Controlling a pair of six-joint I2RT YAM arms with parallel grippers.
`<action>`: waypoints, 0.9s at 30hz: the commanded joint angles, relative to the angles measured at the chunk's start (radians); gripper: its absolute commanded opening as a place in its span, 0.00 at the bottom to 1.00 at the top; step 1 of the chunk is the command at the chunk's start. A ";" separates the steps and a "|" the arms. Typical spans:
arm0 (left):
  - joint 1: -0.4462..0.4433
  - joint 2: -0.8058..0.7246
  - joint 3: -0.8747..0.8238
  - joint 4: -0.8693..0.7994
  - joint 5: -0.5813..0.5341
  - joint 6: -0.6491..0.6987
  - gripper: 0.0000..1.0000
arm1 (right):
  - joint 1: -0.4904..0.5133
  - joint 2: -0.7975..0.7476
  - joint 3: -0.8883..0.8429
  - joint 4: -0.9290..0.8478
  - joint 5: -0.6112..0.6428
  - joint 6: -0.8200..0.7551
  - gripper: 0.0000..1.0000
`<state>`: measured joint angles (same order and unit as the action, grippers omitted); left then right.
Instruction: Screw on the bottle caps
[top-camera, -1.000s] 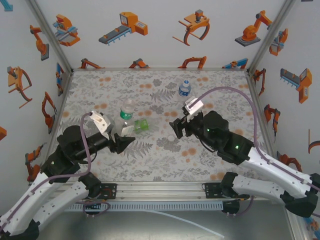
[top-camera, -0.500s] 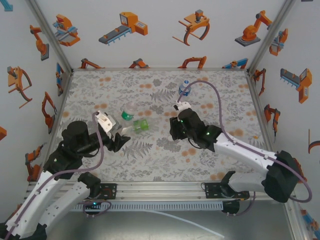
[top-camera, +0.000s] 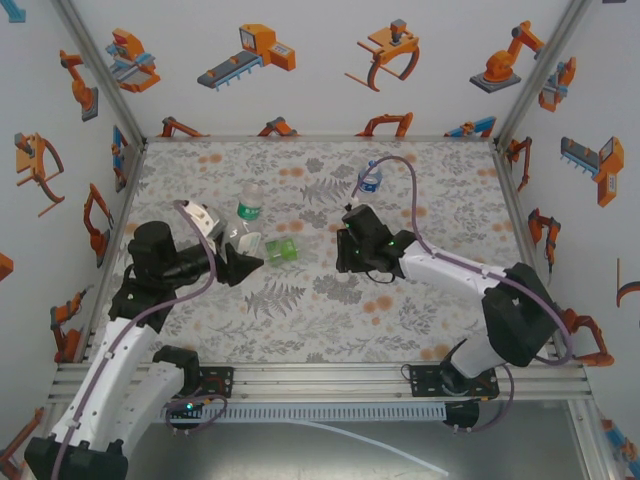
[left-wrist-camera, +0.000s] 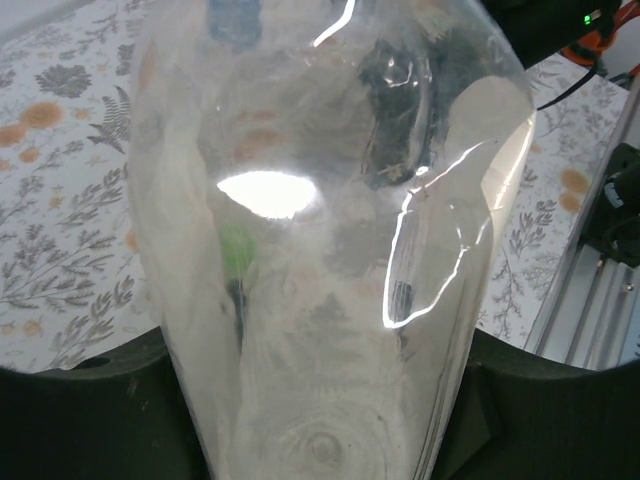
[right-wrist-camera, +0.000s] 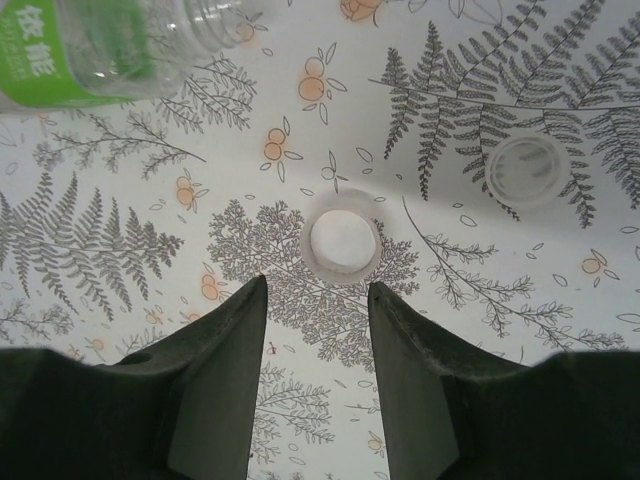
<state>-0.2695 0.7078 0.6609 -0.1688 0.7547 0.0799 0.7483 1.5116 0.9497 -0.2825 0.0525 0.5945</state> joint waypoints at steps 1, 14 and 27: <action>0.006 0.015 0.025 0.006 0.064 0.003 0.00 | -0.004 0.035 0.034 -0.007 -0.010 0.027 0.44; 0.005 -0.029 -0.001 -0.011 -0.032 0.014 0.00 | -0.004 0.100 0.023 0.026 -0.018 0.023 0.44; -0.001 -0.021 -0.002 -0.002 -0.025 0.009 0.00 | -0.006 0.142 0.047 0.036 -0.025 0.020 0.43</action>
<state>-0.2680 0.6880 0.6609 -0.1802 0.7223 0.0822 0.7483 1.6470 0.9539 -0.2646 0.0338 0.6060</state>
